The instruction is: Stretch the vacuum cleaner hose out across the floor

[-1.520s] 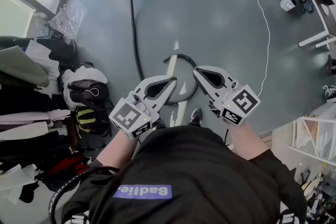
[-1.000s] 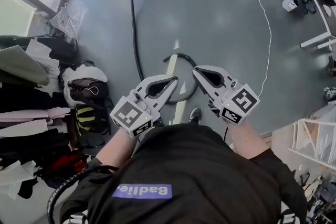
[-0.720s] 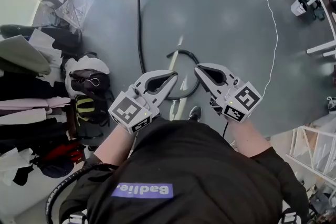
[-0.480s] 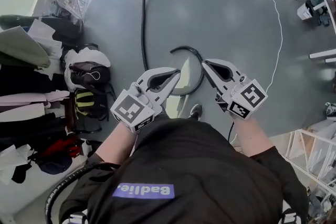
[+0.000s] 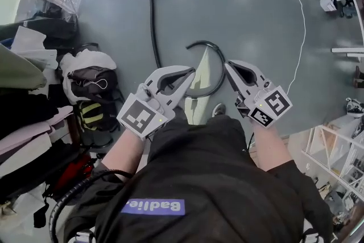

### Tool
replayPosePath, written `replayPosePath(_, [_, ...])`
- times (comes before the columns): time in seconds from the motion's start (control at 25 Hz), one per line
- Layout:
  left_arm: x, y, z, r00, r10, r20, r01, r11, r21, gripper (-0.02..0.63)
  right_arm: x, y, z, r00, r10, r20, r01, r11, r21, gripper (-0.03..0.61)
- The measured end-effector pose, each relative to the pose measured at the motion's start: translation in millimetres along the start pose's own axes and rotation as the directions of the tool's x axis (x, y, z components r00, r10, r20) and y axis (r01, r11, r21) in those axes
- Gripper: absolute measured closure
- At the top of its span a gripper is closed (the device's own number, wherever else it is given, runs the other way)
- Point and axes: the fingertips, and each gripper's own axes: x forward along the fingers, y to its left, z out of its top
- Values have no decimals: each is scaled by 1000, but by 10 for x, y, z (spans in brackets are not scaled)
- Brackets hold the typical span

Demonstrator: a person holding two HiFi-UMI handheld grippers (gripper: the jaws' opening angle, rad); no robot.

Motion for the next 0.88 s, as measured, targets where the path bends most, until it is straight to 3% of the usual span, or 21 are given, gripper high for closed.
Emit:
replayPosePath(0.24, [316, 297, -58, 1000, 29, -7, -29, 999, -39, 618, 263, -632, -403, 993, 9, -119, -15, 998, -53, 577])
replayPosePath(0.48, [966, 509, -257, 993, 117, 2, -116, 991, -71, 618, 412, -1726, -1282, 961, 11, -277, -42, 994, -105, 574])
replayPosePath(0.68, [1560, 670, -832, 992, 113, -54, -119, 982, -148, 618, 683, -2666, -2455, 893, 2, -451, -61, 991, -118, 502])
replayPosePath(0.88, [1895, 1057, -1387, 992, 103, -71, -113, 982, -152, 618, 1146, -3317, -3608, 827, -19, -561, -61, 990, -125, 465])
